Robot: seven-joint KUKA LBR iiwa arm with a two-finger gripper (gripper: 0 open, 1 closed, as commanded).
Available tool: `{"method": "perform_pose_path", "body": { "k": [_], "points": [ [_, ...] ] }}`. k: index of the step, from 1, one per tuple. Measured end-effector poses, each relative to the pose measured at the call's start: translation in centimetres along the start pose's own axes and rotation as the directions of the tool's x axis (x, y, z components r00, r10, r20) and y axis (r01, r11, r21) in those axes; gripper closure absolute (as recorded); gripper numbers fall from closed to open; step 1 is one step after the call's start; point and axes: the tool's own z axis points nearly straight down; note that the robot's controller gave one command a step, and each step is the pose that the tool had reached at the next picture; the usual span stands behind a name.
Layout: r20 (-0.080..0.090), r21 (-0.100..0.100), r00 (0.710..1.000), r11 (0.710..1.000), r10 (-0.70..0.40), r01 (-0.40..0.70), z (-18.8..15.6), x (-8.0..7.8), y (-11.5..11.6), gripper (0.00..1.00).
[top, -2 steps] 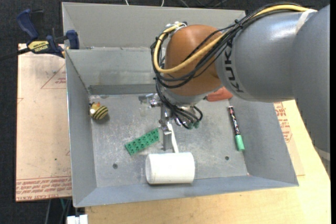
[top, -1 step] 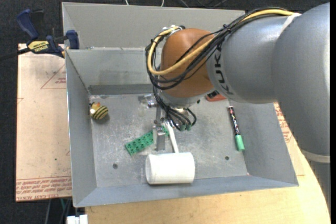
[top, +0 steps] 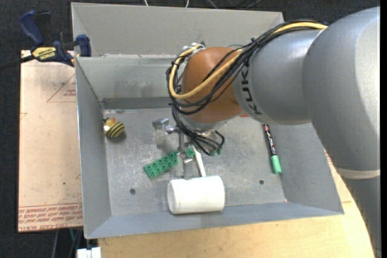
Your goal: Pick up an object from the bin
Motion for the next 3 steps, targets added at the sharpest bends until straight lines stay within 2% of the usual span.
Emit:
{"method": "perform_pose_path", "body": {
  "k": [1,2,3],
  "points": [
    [-0.002,-0.002,0.999,0.999,0.051,-0.051,1.3,0.6,0.2,1.0],
    [-0.002,-0.002,0.999,0.999,0.052,-0.052,1.3,0.6,0.2,1.0],
    [-0.015,-0.004,0.999,0.999,0.052,-0.052,-0.6,0.9,0.3,1.0]
  ]
}}
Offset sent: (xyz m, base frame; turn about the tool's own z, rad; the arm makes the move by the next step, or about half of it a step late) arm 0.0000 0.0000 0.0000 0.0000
